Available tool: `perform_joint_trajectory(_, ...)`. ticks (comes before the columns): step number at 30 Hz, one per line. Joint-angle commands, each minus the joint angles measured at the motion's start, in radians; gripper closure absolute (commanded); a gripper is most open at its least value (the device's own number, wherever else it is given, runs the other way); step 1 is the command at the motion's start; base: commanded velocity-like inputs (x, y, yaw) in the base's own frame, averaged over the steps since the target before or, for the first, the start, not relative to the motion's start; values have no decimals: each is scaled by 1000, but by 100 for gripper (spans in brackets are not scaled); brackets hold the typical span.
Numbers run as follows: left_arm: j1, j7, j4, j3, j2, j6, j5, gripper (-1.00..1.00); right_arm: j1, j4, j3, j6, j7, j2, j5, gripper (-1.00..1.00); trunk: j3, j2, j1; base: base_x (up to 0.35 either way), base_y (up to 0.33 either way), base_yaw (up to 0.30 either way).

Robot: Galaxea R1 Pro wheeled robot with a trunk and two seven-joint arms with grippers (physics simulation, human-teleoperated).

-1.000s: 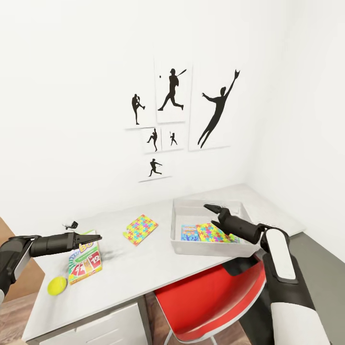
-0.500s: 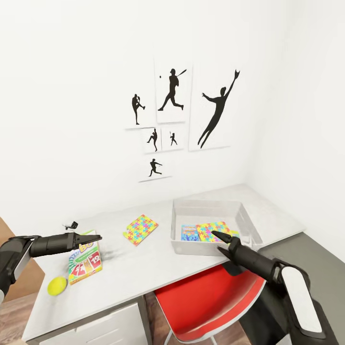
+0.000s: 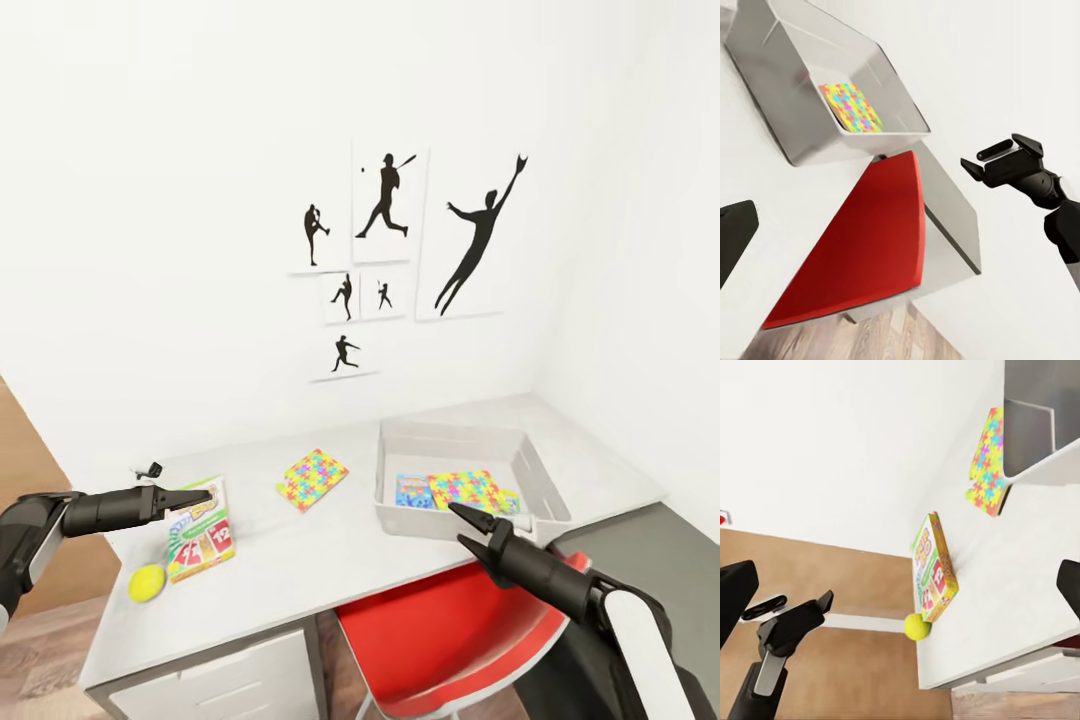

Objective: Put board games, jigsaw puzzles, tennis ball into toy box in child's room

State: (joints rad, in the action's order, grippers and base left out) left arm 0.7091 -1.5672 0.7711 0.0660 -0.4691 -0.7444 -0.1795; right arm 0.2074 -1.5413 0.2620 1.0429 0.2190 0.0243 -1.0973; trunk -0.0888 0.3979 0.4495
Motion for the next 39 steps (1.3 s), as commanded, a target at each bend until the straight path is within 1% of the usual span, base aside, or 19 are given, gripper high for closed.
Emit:
perform_joint_trajectory(1,1,-4,0,-1,0,-11,0,-100,0,0,0,4,11,0,10,-100,-1,2,1,-87,16,195)
perform_joint_trajectory(11,1,-4,-1,0,-1,-10,0,-100,-2,-1,-7,-14,16,3,24,-100,12,2,1,-143,69,200)
perform_joint_trajectory(21,1,-4,-1,0,-1,-11,1,-100,-2,-1,-6,-21,16,6,28,-100,25,2,1,-29,39,204)
perform_joint_trajectory(33,1,-4,-2,0,0,-12,2,-100,-2,1,-3,-21,16,8,29,-100,40,2,1,-2,231,205)
perform_joint_trajectory(39,1,-4,-2,0,0,-12,2,-100,-2,1,-3,-21,16,8,29,-100,44,2,1,0,278,109)
